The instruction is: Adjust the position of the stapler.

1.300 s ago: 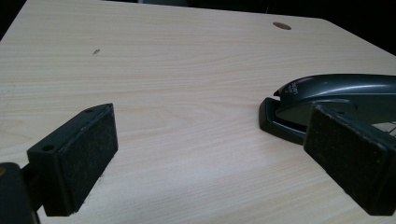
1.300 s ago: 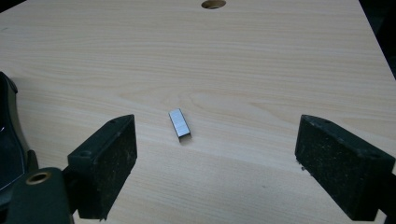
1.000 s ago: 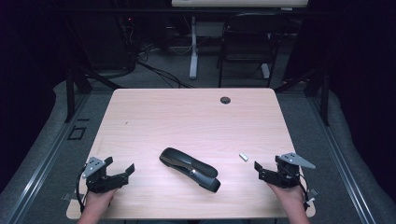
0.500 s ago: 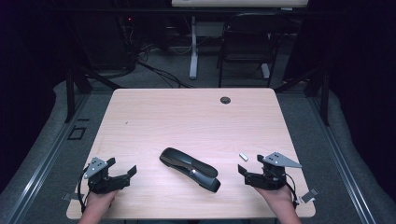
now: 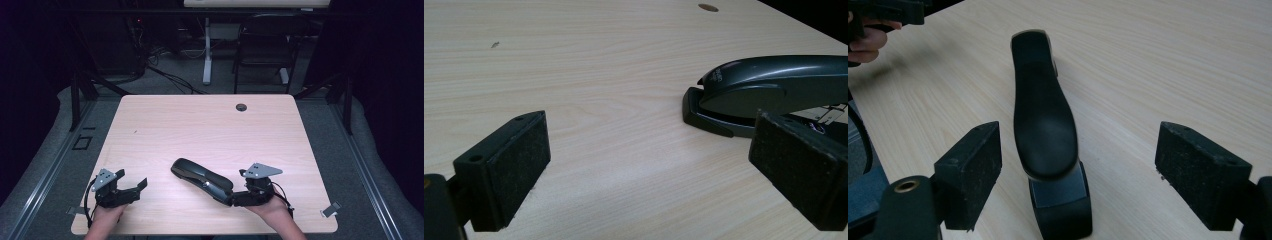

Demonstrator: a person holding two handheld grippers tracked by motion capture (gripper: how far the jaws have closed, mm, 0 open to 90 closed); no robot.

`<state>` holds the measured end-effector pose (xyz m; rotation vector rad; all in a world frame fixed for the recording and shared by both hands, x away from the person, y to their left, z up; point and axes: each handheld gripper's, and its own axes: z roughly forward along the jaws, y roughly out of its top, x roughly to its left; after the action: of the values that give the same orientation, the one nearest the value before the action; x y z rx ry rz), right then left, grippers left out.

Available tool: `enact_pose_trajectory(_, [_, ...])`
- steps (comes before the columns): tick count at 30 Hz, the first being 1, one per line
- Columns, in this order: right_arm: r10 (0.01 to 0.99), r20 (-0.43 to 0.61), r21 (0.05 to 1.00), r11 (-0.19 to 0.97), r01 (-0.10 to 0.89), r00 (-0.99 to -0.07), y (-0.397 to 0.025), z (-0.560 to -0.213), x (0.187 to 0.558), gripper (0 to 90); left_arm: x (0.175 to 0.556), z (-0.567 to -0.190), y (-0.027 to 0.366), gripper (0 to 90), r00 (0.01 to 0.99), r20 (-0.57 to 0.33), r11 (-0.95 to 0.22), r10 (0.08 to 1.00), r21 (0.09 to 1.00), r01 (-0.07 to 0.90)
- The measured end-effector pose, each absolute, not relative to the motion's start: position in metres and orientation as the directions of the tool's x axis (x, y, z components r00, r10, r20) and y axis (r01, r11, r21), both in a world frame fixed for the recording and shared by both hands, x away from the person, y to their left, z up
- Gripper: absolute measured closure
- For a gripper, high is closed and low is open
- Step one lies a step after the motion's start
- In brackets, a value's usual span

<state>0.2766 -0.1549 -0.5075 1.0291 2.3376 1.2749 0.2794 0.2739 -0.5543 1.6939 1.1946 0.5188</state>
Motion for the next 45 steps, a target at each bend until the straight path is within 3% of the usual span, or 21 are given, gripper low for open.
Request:
enact_pose_trajectory(5, [0.676, 0.063, 0.788, 0.418, 0.453, -0.734, -0.132, -0.51, 0.284, 24.4, 0.279, -0.554, 0.274, 3.4, 0.428, -0.175, -0.053, 0.886, 0.881, 0.47])
enact_pose_trajectory(11, [0.632, 0.021, 0.741, 0.51, 0.437, -0.775, -0.108, -0.512, 0.293, 38.5, 0.28, -0.553, 0.274, 3.5, 0.432, -0.18, -0.053, 0.883, 0.879, 0.474])
enact_pose_trajectory(23, [0.618, 0.011, 0.684, 0.569, 0.456, -0.786, -0.103, -0.517, 0.307, 54.1, 0.28, -0.553, 0.274, 3.5, 0.433, -0.184, -0.049, 0.883, 0.879, 0.474])
enact_pose_trajectory(33, [0.562, 0.007, 0.687, 0.599, 0.412, -0.827, -0.106, -0.518, 0.312, 55.9, 0.28, -0.554, 0.275, 3.5, 0.423, -0.194, -0.035, 0.885, 0.879, 0.475])
enact_pose_trajectory(45, [0.417, 0.012, 0.699, 0.646, 0.306, -0.909, -0.124, -0.519, 0.326, 55.8, 0.28, -0.554, 0.276, 3.4, 0.424, -0.203, -0.028, 0.882, 0.877, 0.479])
